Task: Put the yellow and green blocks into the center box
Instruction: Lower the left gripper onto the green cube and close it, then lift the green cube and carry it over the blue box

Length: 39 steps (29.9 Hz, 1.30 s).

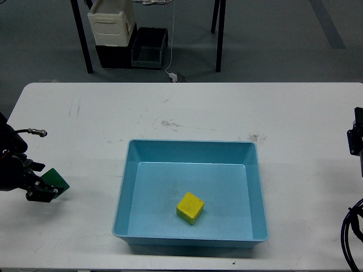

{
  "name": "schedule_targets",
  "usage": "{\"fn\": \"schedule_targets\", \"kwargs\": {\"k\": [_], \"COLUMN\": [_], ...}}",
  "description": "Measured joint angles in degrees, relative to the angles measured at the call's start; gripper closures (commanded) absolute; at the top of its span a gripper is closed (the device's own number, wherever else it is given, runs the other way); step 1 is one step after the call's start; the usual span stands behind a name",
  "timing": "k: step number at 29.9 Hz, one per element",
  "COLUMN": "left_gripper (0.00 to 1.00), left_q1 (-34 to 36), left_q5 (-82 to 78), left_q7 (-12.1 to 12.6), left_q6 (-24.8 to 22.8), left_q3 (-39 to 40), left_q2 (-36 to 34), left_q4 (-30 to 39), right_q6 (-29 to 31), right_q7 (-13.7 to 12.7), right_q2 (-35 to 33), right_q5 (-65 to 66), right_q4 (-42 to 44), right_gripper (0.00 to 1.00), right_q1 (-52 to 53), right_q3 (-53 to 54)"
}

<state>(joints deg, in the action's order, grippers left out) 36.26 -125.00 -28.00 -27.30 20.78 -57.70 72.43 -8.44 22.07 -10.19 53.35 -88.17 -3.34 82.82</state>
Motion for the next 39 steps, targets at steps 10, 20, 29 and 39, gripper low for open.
{"fn": "schedule_targets", "kwargs": {"k": [10,20,29,39], "left_gripper": [0.42,0.7,0.75,0.75], "left_q1": [0.21,0.1,4.51,17.91], "left_q5": [0.0,0.02,0.0,11.0], "left_q7": [0.0,-0.02,0.01,0.03], "left_q6": [0.99,2.99,6.17,5.22], "left_q3": [-0.14,-1.96,-1.71,-1.82], "left_q2": [1.76,1.8,0.78,-6.97], "left_q4": [-1.22,-2.22,-2.61,5.93], "right_q6": [0.0,0.0,0.0,0.0], "right_q7": [0.0,0.0,0.0,0.0], "right_q2": [-0.05,-0.01,0.0,0.0], "right_q5": [0.0,0.0,0.0,0.0], "right_q4": [0.05,0.11,0.11,0.11], "right_gripper": [0.02,0.02,0.02,0.01], "right_q1": [-0.34,-0.79,-0.8,-1.29], "right_q3": [0.53,0.68,0.66,0.66]}}
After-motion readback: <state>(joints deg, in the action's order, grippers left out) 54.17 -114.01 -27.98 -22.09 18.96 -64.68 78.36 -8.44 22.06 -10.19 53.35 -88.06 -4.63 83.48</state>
